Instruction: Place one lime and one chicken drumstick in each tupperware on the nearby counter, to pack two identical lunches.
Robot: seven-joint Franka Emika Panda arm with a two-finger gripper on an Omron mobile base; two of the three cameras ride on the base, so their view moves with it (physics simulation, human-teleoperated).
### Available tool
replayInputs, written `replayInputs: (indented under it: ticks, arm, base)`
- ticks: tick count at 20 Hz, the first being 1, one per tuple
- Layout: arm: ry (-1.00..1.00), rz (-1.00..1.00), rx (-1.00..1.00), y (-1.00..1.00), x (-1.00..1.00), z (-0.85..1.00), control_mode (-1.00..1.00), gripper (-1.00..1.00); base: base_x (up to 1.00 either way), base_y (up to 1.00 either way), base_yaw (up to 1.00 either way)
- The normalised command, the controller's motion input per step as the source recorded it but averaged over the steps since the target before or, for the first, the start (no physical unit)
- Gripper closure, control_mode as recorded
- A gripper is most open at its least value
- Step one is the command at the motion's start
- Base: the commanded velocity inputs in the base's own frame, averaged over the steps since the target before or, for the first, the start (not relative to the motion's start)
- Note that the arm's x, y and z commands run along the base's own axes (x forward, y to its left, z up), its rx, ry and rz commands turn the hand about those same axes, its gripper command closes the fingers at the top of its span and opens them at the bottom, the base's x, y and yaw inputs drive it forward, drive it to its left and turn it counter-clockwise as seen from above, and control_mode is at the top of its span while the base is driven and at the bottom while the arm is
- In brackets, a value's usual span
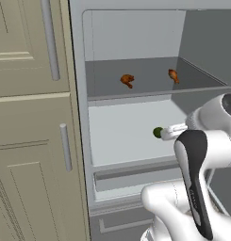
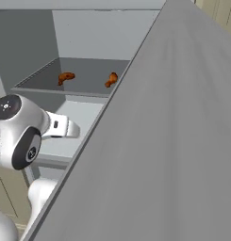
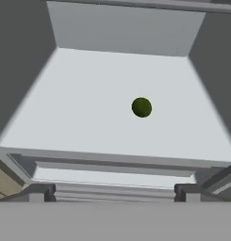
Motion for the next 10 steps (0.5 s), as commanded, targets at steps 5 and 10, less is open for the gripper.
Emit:
replayInputs:
  ticks: [5,10]
  arm:
    - [-0.14,0.0,0.0,0.0,0.03,0.44,-1.0,-1.0]
    - [-0.11,-0.12,0.0,0.01,0.17,0.35,-1.0,-1.0]
  base:
    - [0.0,0.0,0.0]
    - [0.0,0.0,0.0]
